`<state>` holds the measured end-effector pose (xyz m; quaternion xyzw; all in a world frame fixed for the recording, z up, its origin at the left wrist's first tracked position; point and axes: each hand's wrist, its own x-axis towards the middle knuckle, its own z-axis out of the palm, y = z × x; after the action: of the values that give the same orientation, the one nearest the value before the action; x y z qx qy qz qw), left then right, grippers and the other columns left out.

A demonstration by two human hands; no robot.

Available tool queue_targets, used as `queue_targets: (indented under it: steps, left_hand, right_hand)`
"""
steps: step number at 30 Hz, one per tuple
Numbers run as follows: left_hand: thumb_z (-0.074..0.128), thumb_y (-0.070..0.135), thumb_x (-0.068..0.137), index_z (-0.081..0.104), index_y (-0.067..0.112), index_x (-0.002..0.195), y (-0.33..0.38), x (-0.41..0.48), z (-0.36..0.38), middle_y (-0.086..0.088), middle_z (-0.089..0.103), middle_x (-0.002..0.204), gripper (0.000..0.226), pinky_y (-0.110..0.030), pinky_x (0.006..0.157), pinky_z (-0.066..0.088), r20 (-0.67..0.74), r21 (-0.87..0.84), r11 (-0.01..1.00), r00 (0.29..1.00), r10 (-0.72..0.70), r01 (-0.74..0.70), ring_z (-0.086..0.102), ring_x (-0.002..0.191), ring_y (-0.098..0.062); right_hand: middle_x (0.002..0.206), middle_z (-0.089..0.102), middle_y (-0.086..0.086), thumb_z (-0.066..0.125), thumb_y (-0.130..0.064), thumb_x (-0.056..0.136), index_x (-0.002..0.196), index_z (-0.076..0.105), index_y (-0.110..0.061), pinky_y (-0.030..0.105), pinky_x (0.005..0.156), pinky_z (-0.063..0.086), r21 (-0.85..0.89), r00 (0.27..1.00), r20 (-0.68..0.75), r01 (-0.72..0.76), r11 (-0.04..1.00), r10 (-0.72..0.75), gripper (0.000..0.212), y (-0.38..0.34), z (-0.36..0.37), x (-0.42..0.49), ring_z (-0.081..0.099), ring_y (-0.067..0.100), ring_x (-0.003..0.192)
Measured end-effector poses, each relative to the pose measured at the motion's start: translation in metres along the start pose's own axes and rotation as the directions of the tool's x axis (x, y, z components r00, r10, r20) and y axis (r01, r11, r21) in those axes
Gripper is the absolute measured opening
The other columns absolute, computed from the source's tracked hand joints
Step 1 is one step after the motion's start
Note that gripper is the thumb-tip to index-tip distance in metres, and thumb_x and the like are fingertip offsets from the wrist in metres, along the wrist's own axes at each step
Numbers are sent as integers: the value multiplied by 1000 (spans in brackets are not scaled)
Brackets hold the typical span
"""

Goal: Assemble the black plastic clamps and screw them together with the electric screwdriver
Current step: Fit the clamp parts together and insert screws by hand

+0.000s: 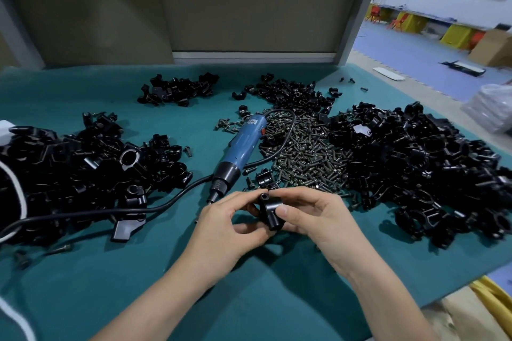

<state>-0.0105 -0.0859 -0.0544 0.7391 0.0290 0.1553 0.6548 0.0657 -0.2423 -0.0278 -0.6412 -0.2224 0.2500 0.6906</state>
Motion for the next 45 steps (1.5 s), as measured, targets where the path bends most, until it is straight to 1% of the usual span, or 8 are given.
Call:
queue_targets:
  steps: [7, 15, 19, 23, 27, 35, 40, 45]
  left_hand:
    - [84, 2, 66, 65, 25, 119, -1, 0, 1, 12, 66, 108, 60, -24, 85, 55, 36, -37, 999, 999, 14, -12, 65, 104, -9]
    - [81, -3, 69, 67, 26, 112, -2, 0, 2, 10, 68, 108, 55, -23, 82, 55, 9, -49, 999, 1000, -3, 4, 68, 96, -8]
    - [83, 1, 69, 66, 33, 112, -4, -1, 1, 16, 67, 103, 56, -19, 73, 54, 12, -83, 994, 998, -69, 70, 73, 84, -16]
    - [83, 5, 69, 67, 37, 112, -4, -1, 1, 19, 66, 104, 57, -18, 71, 54, 15, -72, 994, 996, -85, 86, 73, 82, -16]
    - [84, 6, 69, 67, 42, 111, -6, 0, 1, 17, 66, 107, 57, -18, 72, 53, 25, -80, 993, 996, -85, 87, 73, 84, -15]
    - [81, 2, 71, 67, 41, 112, -9, 2, 0, 11, 67, 112, 59, -27, 82, 57, 29, -90, 994, 998, -53, 55, 70, 97, -12]
    - [82, 2, 71, 67, 37, 114, -8, 2, 0, 13, 66, 111, 57, -34, 90, 55, 13, -80, 995, 998, -59, 60, 70, 95, -9]
    - [81, 3, 71, 66, 34, 116, -6, 2, 0, 16, 65, 110, 56, -32, 89, 55, 20, -79, 995, 998, -65, 67, 69, 96, -5]
  right_hand:
    - [104, 73, 7, 72, -21, 74, 101, 75, -23, 37, 86, 57, -6, 1000, -26, 3, 1000, -3, 26, 6, -4, -1, 68, 26, 103]
    - [99, 73, 6, 72, -19, 70, 106, 72, -18, 27, 73, 57, 4, 999, -39, -10, 1000, 11, 36, -6, -8, -1, 71, 20, 91]
    - [88, 74, 2, 72, -21, 79, 104, 68, -25, 20, 68, 57, -318, 966, -244, 3, 948, -84, 26, -40, -37, 23, 73, 14, 77]
    - [97, 72, 3, 59, -4, 92, 104, 71, -14, 23, 68, 57, -758, 851, -429, -157, 634, -302, 20, -59, -74, 95, 71, 14, 78]
    - [120, 65, 15, 46, 9, 92, 118, 67, -8, 34, 96, 49, -947, 924, -280, -222, 231, -261, 38, -52, -96, 159, 63, 31, 106]
    - [101, 62, 20, 43, 17, 85, 108, 61, -2, 39, 68, 51, -965, 980, -138, -166, -204, -144, 35, -36, -115, 194, 60, 35, 83]
    - [105, 60, 19, 50, 2, 89, 119, 57, -9, 34, 69, 44, -987, 983, -80, -102, -125, -166, 33, -43, -119, 195, 52, 29, 83]
    - [80, 67, 3, 64, -4, 85, 94, 70, -15, 24, 69, 52, -906, 945, -120, 22, 424, -305, 15, -74, -78, 155, 58, 15, 71]
